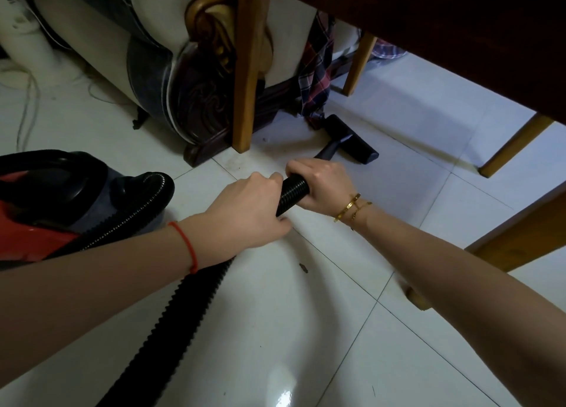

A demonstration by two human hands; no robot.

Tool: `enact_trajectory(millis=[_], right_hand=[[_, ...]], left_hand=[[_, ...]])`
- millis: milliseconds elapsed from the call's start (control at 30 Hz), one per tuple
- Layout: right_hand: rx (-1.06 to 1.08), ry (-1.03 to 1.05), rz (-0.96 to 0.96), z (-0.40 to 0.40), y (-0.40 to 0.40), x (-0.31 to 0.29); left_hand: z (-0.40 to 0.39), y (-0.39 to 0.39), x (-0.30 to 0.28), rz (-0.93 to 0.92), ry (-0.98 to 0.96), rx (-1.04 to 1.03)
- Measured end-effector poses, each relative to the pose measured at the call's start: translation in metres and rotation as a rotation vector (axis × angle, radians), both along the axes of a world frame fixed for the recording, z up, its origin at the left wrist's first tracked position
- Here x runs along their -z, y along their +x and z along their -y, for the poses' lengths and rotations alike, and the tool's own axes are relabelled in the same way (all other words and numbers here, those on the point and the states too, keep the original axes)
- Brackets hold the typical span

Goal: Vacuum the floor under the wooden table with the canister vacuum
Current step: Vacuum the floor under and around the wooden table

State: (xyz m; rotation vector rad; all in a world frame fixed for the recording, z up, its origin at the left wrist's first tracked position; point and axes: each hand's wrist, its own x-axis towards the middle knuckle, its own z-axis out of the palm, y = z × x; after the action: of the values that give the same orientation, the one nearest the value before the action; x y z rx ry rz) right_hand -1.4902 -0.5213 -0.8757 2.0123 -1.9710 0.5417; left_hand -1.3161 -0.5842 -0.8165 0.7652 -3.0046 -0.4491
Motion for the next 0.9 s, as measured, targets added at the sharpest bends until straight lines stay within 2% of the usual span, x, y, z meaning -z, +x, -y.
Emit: enact_trajectory(millis=[333,533,667,900], right_hand=[[0.098,0.13,0.068,0.019,-0.081,0.009],[0.167,0.213,0.204,0.034,-0.132,0.019],[0.287,0.295,0.19,0.042,-0.161,0.026],[0.331,0.385,0.156,0.045,-0.206,0.03]], left_hand=[[0.014,-0.085,0.018,0.004,0.087,-0.085],[0.026,-0.14,0.034,-0.036,0.141,-0.145],[0.029,-0.175,0.047,-0.073,0.142,-0.154],[0.029,-0.217,0.058,-0.109,0.169,-0.127]])
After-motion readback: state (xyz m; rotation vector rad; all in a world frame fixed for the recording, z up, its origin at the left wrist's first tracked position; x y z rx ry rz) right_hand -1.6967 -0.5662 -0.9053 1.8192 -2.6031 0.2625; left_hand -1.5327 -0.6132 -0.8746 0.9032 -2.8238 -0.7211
